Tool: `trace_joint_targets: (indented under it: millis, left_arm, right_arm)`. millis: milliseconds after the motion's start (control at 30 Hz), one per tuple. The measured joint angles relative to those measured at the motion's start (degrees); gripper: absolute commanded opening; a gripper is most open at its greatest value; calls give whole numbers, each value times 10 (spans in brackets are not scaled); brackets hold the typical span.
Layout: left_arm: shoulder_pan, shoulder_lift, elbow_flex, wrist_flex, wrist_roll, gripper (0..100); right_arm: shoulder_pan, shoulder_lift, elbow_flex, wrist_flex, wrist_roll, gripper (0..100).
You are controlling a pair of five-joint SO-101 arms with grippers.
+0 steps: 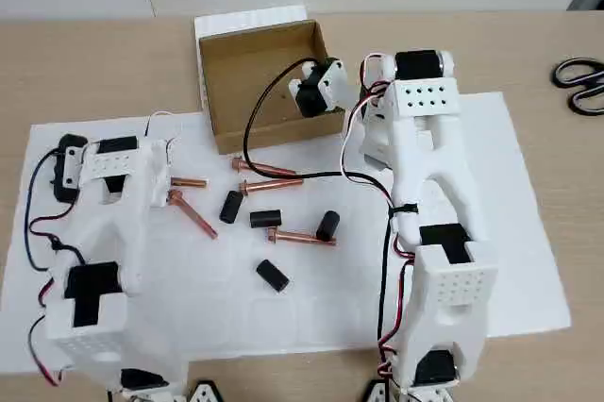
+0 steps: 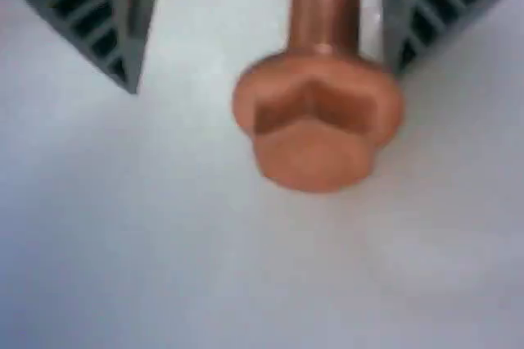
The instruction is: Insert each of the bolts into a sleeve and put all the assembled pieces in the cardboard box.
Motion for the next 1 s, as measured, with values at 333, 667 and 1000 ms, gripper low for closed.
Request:
trace_joint_targets:
  millis: [333,667,1000]
  left_arm:
    - [-2,16,-23,12,2,6]
    - [-2,11,-39,33,-12,7]
    - [43,-99,-180,127,-144,7]
  right_arm:
    - [0,0,0,0,0,4]
    - [0,0,0,-8,0,5]
    - [2,-6,-20,-9,-61,4]
